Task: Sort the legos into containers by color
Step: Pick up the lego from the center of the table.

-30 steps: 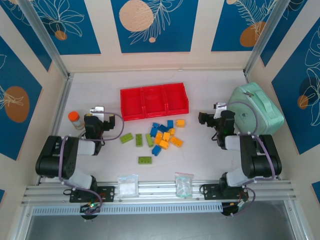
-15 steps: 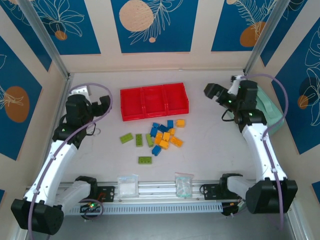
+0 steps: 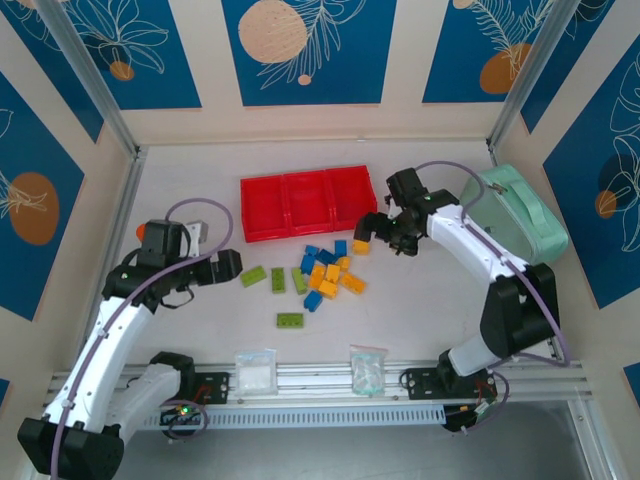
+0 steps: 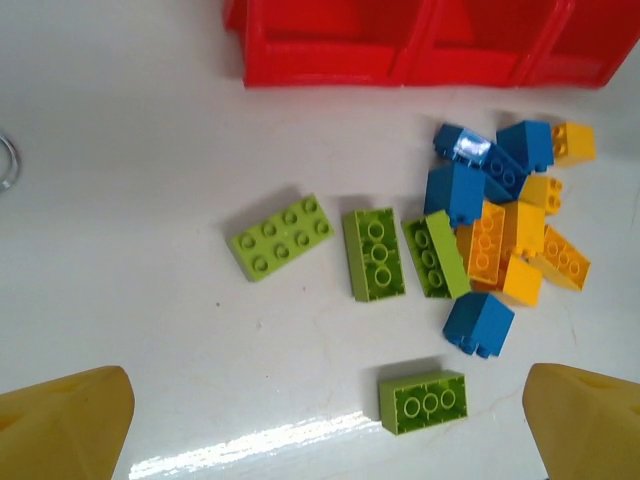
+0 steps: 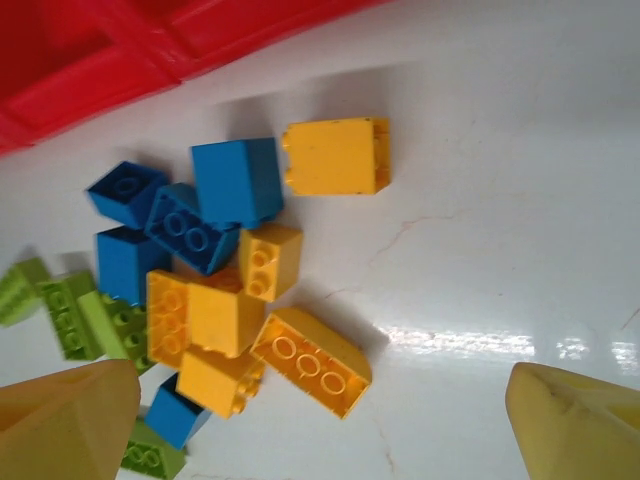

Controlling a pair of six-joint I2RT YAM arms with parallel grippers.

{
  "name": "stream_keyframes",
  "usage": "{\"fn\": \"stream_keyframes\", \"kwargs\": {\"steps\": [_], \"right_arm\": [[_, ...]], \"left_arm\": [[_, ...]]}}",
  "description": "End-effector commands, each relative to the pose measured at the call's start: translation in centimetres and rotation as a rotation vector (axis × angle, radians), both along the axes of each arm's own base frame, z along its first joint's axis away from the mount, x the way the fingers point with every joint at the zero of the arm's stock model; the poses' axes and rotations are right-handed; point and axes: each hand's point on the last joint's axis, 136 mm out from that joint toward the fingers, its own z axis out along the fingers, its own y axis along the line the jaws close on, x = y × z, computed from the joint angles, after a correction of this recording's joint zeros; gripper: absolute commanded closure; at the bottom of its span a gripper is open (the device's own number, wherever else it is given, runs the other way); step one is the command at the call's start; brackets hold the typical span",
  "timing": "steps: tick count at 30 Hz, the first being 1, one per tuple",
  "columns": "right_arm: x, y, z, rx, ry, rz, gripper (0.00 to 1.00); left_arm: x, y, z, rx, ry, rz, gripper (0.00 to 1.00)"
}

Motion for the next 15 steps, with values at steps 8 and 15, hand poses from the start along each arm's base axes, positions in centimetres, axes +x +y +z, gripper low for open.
{"fn": "stream_keyframes", "kwargs": {"steps": [8, 15], "right_arm": [[2.4, 1.0, -3.2, -0.169, 0.076, 0.030, 0.10], [3.7, 1.0, -4.9, -0.230, 0.089, 0.018, 0.19]], "left_arm": [[-0.8, -1.2, -0.4, -0.042, -0.007, -0.078, 0.01], [-0.8, -1.3, 0.3, -0.049, -0.066, -0.090, 0.01]]}}
